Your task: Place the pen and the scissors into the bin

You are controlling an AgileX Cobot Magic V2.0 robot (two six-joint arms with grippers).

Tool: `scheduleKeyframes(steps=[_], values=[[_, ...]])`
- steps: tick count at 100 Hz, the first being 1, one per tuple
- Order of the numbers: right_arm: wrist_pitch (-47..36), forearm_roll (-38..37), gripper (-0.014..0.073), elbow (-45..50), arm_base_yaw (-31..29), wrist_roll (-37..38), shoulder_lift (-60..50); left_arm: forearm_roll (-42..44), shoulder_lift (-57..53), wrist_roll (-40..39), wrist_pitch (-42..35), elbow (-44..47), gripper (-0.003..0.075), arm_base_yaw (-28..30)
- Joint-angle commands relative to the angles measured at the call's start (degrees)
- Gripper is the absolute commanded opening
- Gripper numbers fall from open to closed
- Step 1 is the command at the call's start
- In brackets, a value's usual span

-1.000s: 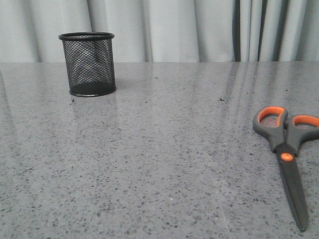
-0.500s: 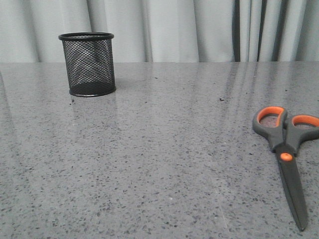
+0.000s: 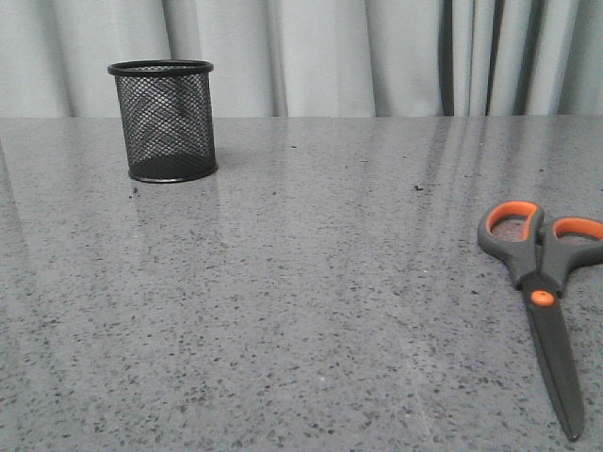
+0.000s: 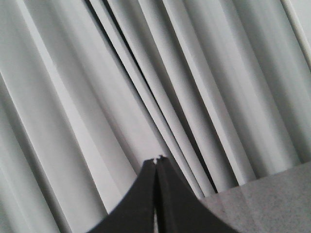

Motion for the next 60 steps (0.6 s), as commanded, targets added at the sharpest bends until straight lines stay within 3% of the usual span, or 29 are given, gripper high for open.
scheduleKeyframes(steps=[1,13,25,30,35,44,60], values=[[2.8,-0.2,-0.0068,-5.1,-0.3,-1.0,6.4,4.6,8.0,0.4,3.8,-6.8,0.0333,0.0],[16.0,-0.3,-0.0004,-11.7,-0.3,-1.0,15.0,10.5,22.8,0.4,16.2,-17.8,0.0327,0.2],[26.2,-0.3,0.0261,-18.0,-0.3,-1.0,22.7,12.4,38.9,-2.7,25.5,-29.2,0.0315,0.2],[30.0,-0.3,0.0398,-20.2,-0.3,-1.0,25.3,14.1,44.6,-6.4,29.1,-33.8,0.0315,0.2],[33.1,-0.3,0.0480,-21.9,-0.3,-1.0,27.4,16.7,49.6,-11.3,32.1,-38.4,0.0315,0.2],[36.0,-0.3,0.0505,-23.5,0.3,-1.0,29.8,22.7,57.7,-19.8,36.9,-46.2,0.0316,0.2],[37.4,-0.3,0.0505,-23.5,1.5,-1.0,30.1,30.6,67.5,-26.1,43.2,-55.6,0.0316,0.2]])
